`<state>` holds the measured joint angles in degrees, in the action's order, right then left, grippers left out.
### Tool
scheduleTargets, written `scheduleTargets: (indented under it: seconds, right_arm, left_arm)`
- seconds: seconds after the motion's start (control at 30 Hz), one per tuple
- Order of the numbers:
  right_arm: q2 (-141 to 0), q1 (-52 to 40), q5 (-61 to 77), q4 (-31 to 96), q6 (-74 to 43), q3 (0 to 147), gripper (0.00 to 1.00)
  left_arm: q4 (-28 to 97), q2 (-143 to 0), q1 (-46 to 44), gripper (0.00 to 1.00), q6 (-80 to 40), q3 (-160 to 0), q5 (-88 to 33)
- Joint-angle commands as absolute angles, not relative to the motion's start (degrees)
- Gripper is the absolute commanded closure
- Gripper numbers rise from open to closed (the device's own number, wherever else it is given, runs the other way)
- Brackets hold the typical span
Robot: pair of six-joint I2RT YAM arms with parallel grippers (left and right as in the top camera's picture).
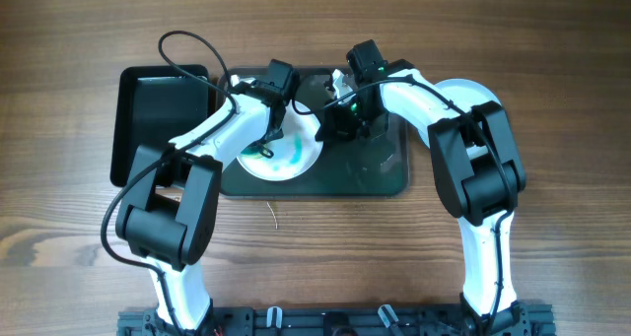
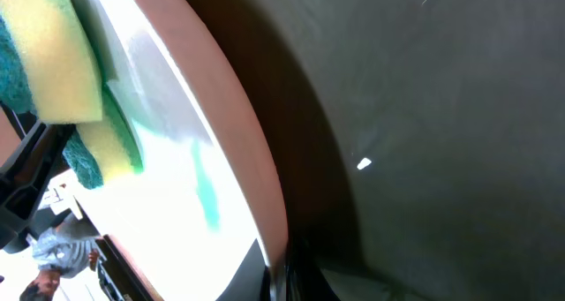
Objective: Clean dirty plates on tray and stack at the side
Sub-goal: 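Hold the white plate with right gripper, scrub it with left sponge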
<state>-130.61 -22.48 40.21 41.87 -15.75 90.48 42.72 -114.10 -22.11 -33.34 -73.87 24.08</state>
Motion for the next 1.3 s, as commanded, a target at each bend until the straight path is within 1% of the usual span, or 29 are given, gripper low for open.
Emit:
scheduleTargets:
  seconds: [0.0,0.03,0.17,0.23,0.33,0.53,0.63,0.77,0.83,0.93,1.1,1.2,1.27]
  right_arm:
    - [-135.5,-22.2,34.3,42.5,-15.2,88.0,0.96]
    - [-135.5,-22.2,34.3,42.5,-15.2,88.0,0.96]
    - [-135.5,-22.2,34.3,42.5,-15.2,88.0,0.96]
    - [-135.5,-22.2,34.3,42.5,-15.2,88.0,0.96]
    - [-135.5,-22.2,34.3,42.6,-15.2,88.0,0.96]
    - [-135.5,-22.2,34.3,42.6,-15.2,88.0,0.96]
    - [-135.5,-22.2,34.3,42.6,-15.2,88.0,0.96]
    - [-135.5,-22.2,34.3,42.6,-15.2,88.0,0.96]
    - [-135.5,-22.2,34.3,42.6,-15.2,88.0,0.96]
    - [-135.5,-22.2,34.3,42.6,-15.2,88.0,0.96]
    - [-135.5,-22.2,34.3,42.6,-15.2,88.0,0.96]
    - [-135.5,-22.2,34.3,42.6,-15.2,88.0,0.96]
    - [-135.5,-22.2,34.3,42.6,-15.2,88.0,0.96]
  left_arm:
    - [42.6,-115.9,-20.8,0.96,-23.8,-73.0,11.9]
    - [42.2,-115.9,-20.8,0.96,-19.3,-73.0,5.0]
    - [41.6,-115.8,-20.8,0.96,-3.6,-73.0,-15.4]
    - [41.4,-115.8,-20.8,0.96,0.2,-73.0,-17.9]
    - [39.9,-115.8,-20.8,0.96,1.3,-73.0,-14.1]
    - [34.2,-115.9,-20.8,0.96,-0.7,-73.0,1.6]
    - [32.7,-115.9,-20.8,0.96,-7.7,-73.0,14.6]
    - [35.8,-115.9,-20.8,0.96,-22.4,-73.0,31.7]
    - [37.3,-115.9,-20.8,0.96,-26.0,-73.0,35.3]
    - [37.6,-115.9,-20.8,0.96,-27.3,-73.0,35.7]
    - [40.5,-115.9,-20.8,0.96,-36.0,-73.0,34.8]
    - [40.6,-115.9,-20.8,0.96,-36.5,-73.0,28.2]
    - [40.5,-115.9,-20.8,0.96,-36.4,-73.0,19.0]
